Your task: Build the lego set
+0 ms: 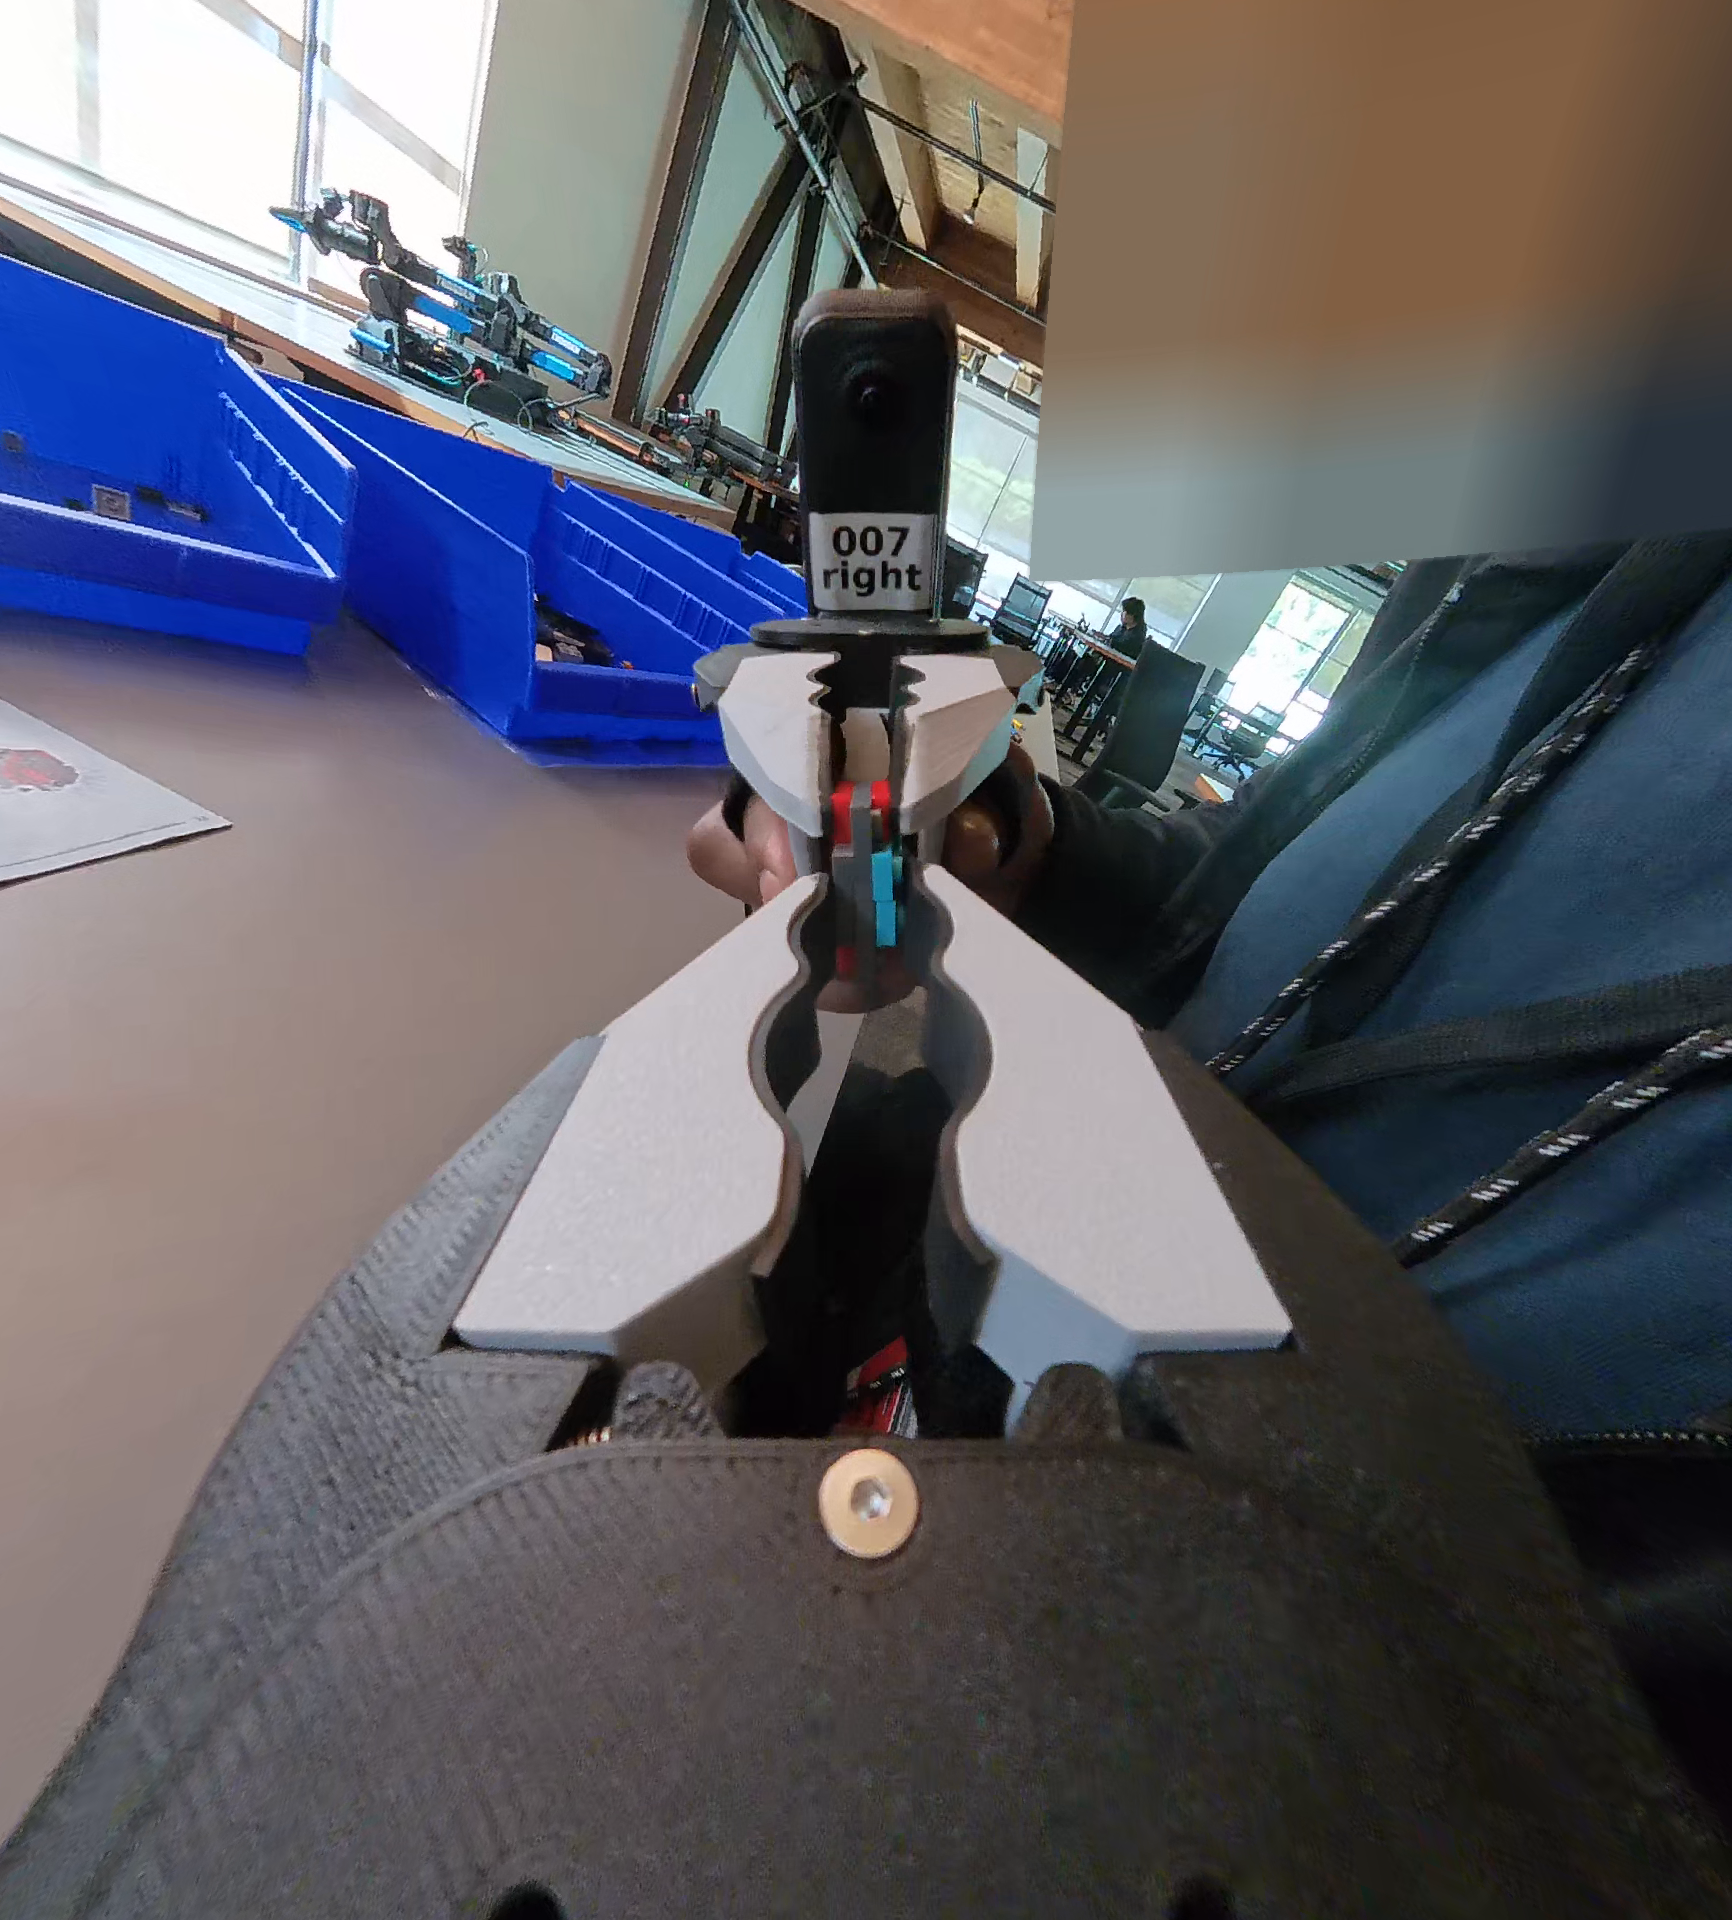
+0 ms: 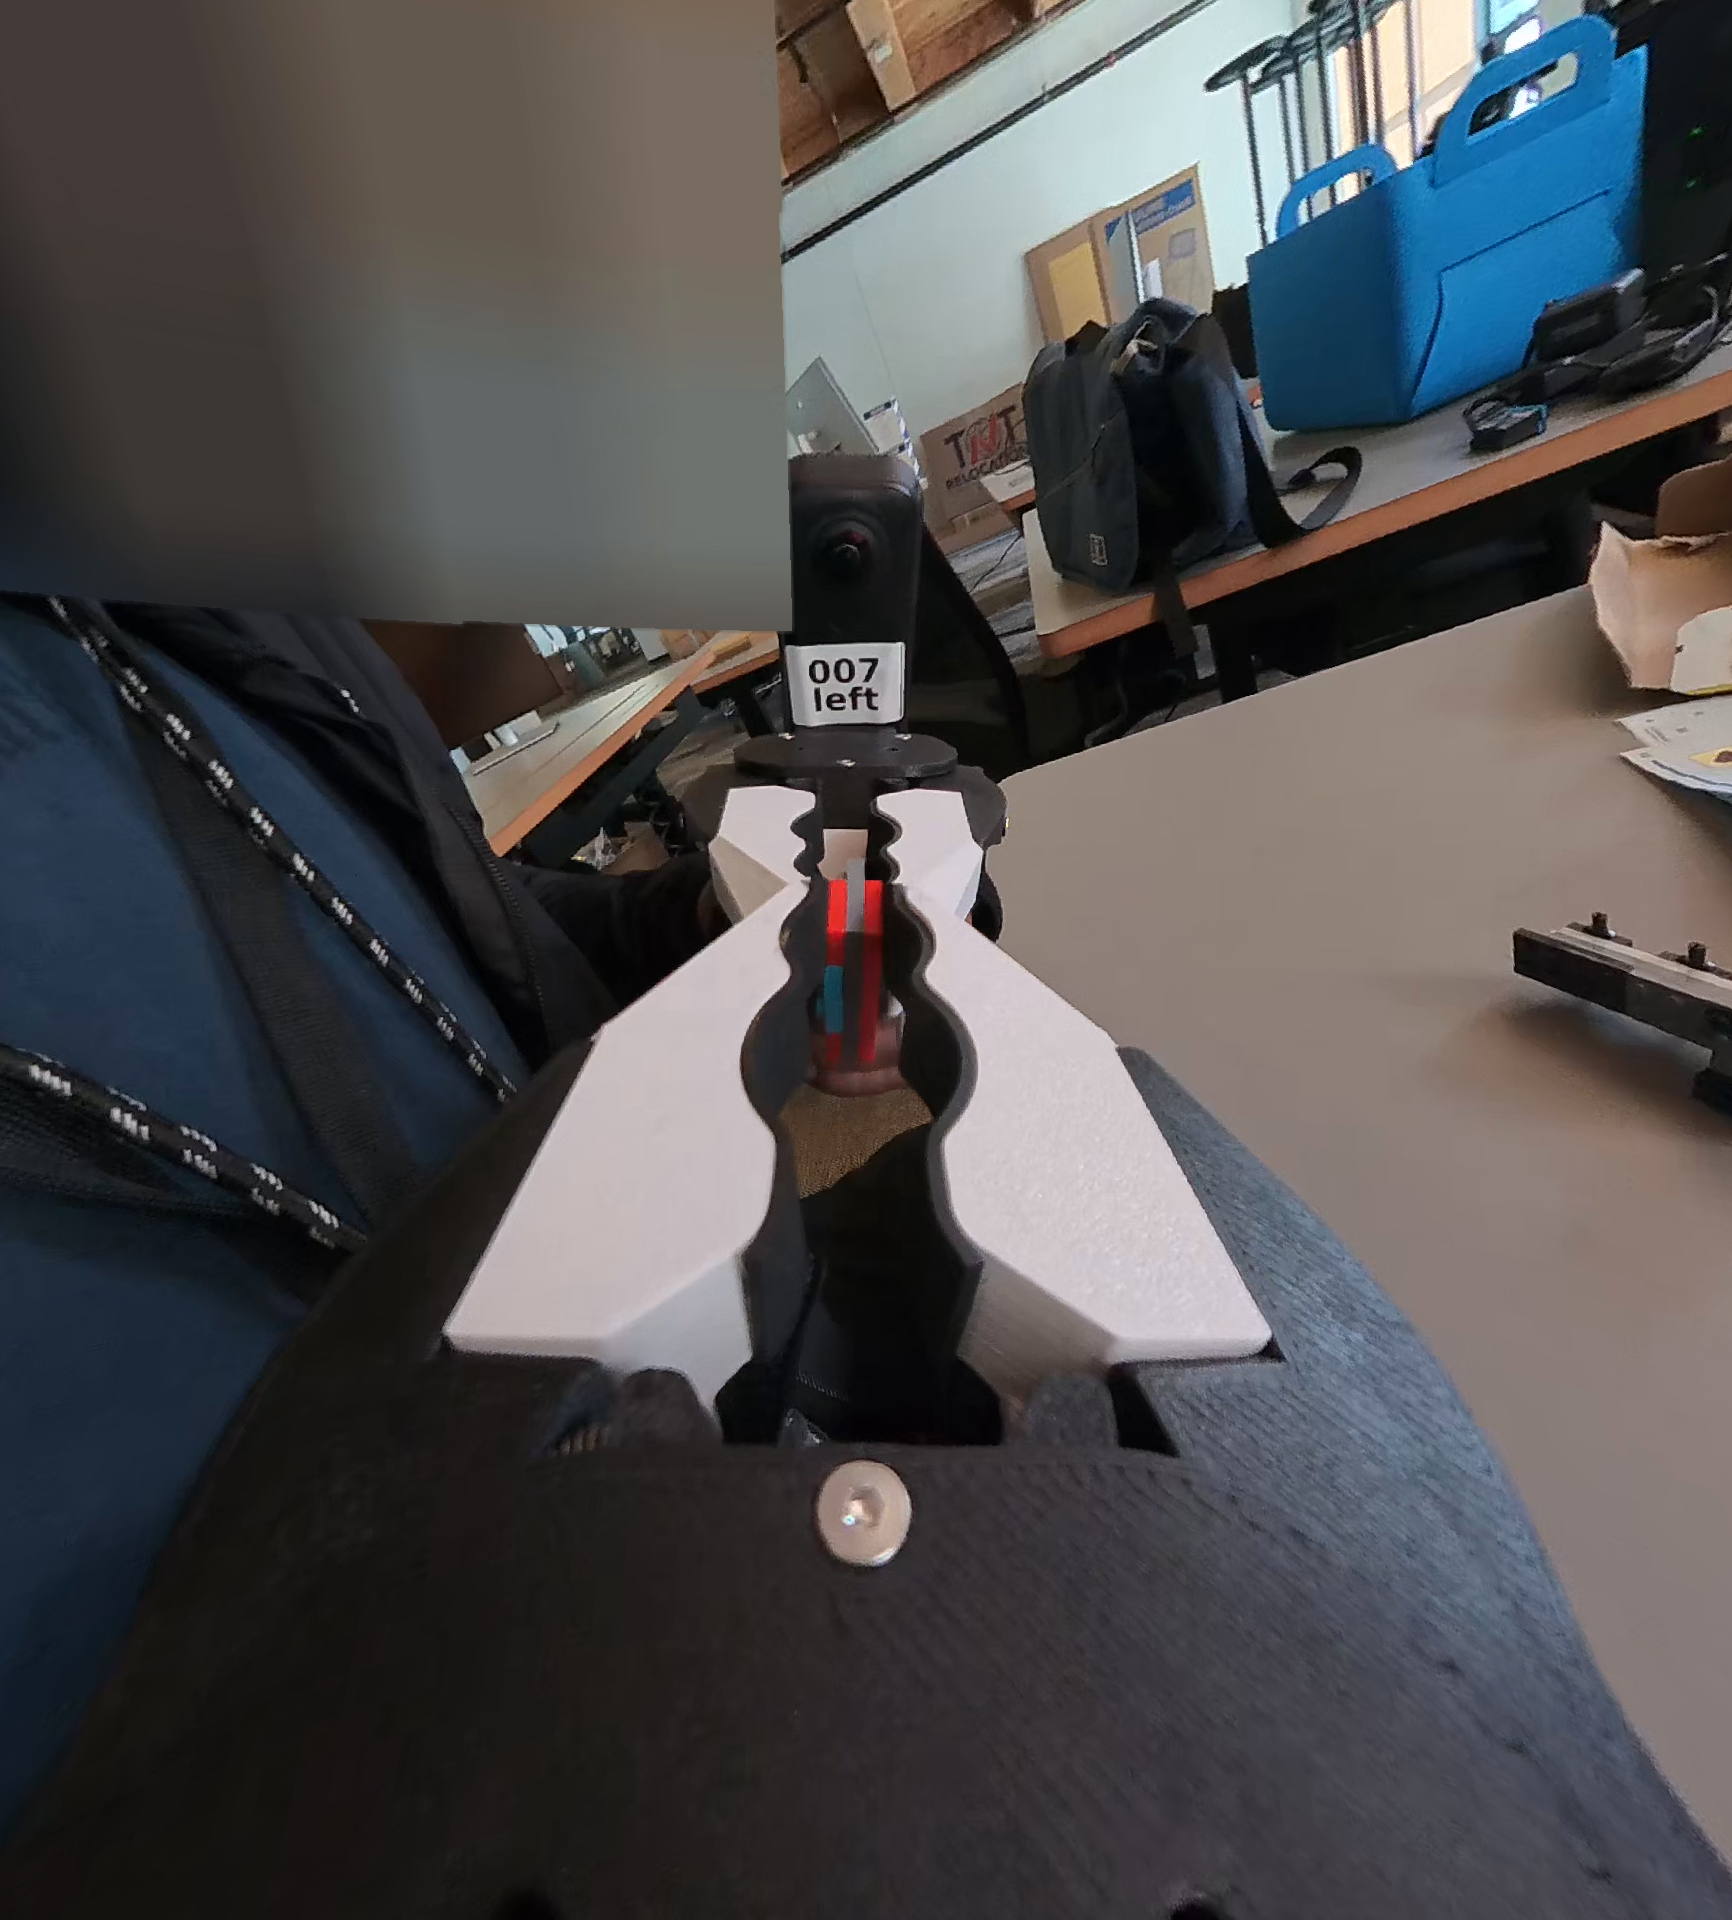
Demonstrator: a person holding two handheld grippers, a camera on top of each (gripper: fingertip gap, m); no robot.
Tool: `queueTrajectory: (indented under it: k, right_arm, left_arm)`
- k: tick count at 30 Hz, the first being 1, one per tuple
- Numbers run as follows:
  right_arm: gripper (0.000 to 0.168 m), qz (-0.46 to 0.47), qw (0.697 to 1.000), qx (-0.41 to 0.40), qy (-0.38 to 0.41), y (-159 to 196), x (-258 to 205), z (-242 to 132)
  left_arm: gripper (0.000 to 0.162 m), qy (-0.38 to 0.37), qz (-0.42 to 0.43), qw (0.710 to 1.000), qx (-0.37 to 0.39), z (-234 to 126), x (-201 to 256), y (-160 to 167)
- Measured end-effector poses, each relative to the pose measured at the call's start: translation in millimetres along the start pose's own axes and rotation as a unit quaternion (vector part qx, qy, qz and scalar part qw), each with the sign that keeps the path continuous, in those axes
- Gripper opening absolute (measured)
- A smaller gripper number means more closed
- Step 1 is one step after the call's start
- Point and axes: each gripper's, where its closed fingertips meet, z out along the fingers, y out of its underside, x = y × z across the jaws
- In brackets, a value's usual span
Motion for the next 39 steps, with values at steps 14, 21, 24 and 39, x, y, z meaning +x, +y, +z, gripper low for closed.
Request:
queueTrajectory:
  k: [14,21,24,39]
  right_arm:
    - [0.01,0.0,1.0,-0.006,-0.004,1.7,-3.4,0.9]
    - [0.016,-0.009,1.0,-0.005,0.001,-4.1,-5.5,-3.0]
    - [0.011,-0.004,1.0,-0.007,0.001,-2.7,-5.4,-3.9]
    - [0.01,-0.015,1.0,-0.009,0.011,-1.5,-8.2,-3.9]
  left_arm:
    - [0.011,0.011,0.001,1.0,0.001,-0.9,3.5,1.4]
    - [0.012,0.013,0.008,1.0,0.017,-2.9,6.3,-2.1]
    - [0.012,0.011,0.012,1.0,0.02,-3.8,6.8,-3.0]
    - [0.012,0.012,0.021,1.0,0.009,-3.6,8.6,-1.8]
